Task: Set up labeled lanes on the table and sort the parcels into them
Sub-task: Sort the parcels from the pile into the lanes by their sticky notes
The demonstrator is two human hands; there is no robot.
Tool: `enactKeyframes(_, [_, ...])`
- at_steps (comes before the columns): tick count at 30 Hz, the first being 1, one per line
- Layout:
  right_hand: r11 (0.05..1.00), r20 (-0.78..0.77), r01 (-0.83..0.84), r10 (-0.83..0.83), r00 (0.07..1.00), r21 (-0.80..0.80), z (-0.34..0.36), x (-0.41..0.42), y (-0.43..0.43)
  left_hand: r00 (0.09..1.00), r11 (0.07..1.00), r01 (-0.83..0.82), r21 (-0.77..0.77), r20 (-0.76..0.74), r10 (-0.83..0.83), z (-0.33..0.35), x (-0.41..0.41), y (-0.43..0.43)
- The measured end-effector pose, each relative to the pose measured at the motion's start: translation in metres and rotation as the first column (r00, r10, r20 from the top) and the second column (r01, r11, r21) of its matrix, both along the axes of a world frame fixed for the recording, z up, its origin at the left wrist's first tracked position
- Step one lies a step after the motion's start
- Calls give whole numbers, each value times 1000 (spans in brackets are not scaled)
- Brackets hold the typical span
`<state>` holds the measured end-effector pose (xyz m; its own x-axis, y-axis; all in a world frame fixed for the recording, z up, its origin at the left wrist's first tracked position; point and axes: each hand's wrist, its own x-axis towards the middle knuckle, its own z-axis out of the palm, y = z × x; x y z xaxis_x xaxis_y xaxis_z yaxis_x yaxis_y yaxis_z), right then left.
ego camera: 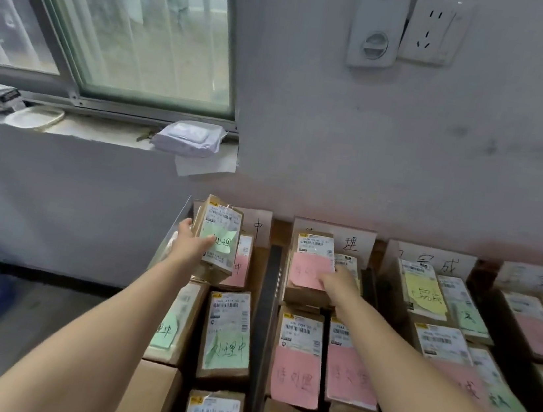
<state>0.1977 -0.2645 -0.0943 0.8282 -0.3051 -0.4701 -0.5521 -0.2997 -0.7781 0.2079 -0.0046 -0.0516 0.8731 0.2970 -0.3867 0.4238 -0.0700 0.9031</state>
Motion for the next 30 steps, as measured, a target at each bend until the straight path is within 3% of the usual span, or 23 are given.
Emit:
enactKeyframes(5, [980, 37, 45, -38, 999, -195, -3, 6, 12, 997, 995, 72, 62, 4, -72, -17, 21, 6])
enactKeyframes(7, [951, 44, 37, -25, 999, -308, -1, 6, 18, 995, 984, 94, 151, 22, -99, -24, 27, 8])
enactKeyframes(9, [917, 57, 37, -15, 998, -397, -2, 5, 22, 992, 935, 120, 334, 3, -129, -29, 31, 12])
enactKeyframes(10, [900, 56, 35, -11, 998, -434, -2, 5, 24, 988, 861, 148, 487, -34, -151, -32, 33, 14])
enactKeyframes(12, [846, 63, 21, 15, 998, -533, 0, 3, 28, 964, 560, 246, 791, -138, -228, -33, 29, 14])
enactKeyframes(14, [774, 67, -11, 69, 995, -633, 1, 1, 32, 924, 264, 276, 924, -180, -337, -33, 26, 13])
enactKeyframes(15, [741, 64, -37, 108, 992, -670, 1, 1, 33, 897, 186, 296, 937, -206, -391, -31, 23, 10])
enactKeyframes(16, [720, 53, -69, 145, 988, -690, 1, 1, 33, 869, 172, 341, 924, -240, -433, -32, 23, 8])
enactKeyframes(19, [693, 20, -137, 214, 977, -708, -2, 3, 37, 829, 249, 464, 850, -318, -460, -34, 24, -2])
enactKeyframes(21, [692, 17, -153, 233, 972, -705, -2, 4, 40, 811, 198, 493, 847, -364, -458, -35, 23, -5])
enactKeyframes(24, [707, 10, -177, 252, 968, -685, -1, 5, 43, 797, 148, 499, 854, -386, -465, -35, 20, -2])
enactKeyframes(30, [734, 42, -132, 213, 976, -666, 3, 5, 48, 829, 179, 447, 876, -331, -451, -34, 21, 6])
